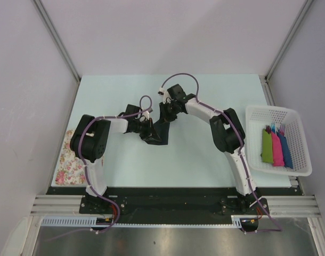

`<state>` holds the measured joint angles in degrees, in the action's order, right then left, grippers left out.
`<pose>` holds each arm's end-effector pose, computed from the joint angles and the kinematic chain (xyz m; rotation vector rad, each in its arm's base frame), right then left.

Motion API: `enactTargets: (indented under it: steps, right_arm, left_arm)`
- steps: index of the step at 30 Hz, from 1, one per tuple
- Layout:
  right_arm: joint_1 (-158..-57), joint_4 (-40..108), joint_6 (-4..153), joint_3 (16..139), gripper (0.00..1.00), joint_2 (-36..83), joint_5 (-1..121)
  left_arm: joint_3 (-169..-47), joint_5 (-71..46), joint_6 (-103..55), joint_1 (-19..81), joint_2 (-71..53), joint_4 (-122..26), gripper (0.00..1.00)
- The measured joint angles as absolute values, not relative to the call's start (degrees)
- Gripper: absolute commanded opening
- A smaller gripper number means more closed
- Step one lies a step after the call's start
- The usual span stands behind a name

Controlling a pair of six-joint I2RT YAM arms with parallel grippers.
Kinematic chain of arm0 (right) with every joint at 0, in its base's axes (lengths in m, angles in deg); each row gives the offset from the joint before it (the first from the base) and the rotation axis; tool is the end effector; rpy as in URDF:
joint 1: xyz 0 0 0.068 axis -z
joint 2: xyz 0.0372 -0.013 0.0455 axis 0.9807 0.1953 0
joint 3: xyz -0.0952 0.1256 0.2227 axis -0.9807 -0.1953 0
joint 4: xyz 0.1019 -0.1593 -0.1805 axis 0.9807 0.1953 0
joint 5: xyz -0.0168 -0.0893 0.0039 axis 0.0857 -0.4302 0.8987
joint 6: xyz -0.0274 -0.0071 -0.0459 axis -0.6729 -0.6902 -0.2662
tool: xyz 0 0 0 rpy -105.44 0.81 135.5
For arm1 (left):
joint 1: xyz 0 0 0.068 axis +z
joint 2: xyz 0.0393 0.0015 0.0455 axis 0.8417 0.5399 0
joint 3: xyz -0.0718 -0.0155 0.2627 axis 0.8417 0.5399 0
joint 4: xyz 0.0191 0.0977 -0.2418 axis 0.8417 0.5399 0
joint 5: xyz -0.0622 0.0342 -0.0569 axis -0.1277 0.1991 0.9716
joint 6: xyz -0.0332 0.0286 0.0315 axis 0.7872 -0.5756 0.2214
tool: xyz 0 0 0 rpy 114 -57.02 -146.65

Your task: Place the utensils on the paper napkin and roll it up

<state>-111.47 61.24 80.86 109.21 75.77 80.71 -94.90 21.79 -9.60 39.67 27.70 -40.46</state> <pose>0.4197 0.2897 0.1670 -0.6555 2.5190 0.9266 0.3420 -0.1340 0.1123 0.0956 2.6606 -1.2288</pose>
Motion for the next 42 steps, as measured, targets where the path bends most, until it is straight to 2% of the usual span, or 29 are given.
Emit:
enactTargets:
  steps: [7, 10, 11, 13, 14, 16, 17, 21, 28, 35, 42]
  right_arm:
    - [-111.6, 61.8, 79.1, 111.0, 0.06, 79.2, 79.1]
    - [-111.7, 61.9, 78.4, 111.1, 0.05, 79.2, 78.8]
    - [-111.7, 61.9, 78.3, 111.1, 0.04, 79.2, 78.8]
    - [-111.7, 61.9, 78.1, 111.1, 0.04, 79.3, 78.8]
    - [-111.7, 61.9, 78.0, 111.1, 0.04, 79.3, 78.8]
    - [-111.7, 61.8, 77.8, 111.1, 0.03, 79.3, 78.8]
    - [-111.8, 61.8, 77.7, 111.1, 0.03, 79.3, 78.8]
    - [-111.8, 61.5, 77.3, 110.9, 0.03, 79.3, 79.0]
    - [-111.8, 61.4, 77.1, 110.8, 0.02, 79.2, 79.1]
    - [-111.8, 61.4, 77.1, 110.7, 0.02, 79.2, 79.1]
    - [-111.7, 61.2, 77.1, 110.6, 0.01, 79.2, 79.1]
  left_arm:
    - [-94.9, 21.9, -9.6, 39.8, 27.7, -40.5, 0.01]
    - [-94.7, 22.1, -9.7, 39.8, 27.6, -40.9, 0.15]
    - [-94.4, 22.1, -9.7, 39.9, 27.4, -41.3, 0.25]
    - [-93.0, 22.1, -9.5, 40.2, 26.0, -42.6, 0.31]
    - [-91.8, 22.0, -9.6, 40.5, 24.5, -43.0, 0.39]
    - [-89.9, 21.6, -9.7, 42.0, 20.7, -42.8, 0.46]
    - [-89.5, 21.5, -9.8, 42.9, 19.1, -42.5, 0.53]
    - [-89.4, 20.4, -11.2, 49.0, 13.5, -40.8, 0.61]
    - [-89.3, 17.9, -15.1, 54.8, 15.5, -35.8, 0.64]
    - [-89.5, 22.0, -13.6, 53.0, 20.3, -38.4, 0.63]
    - [-89.7, 28.8, -6.8, 48.5, 25.1, -47.7, 0.64]
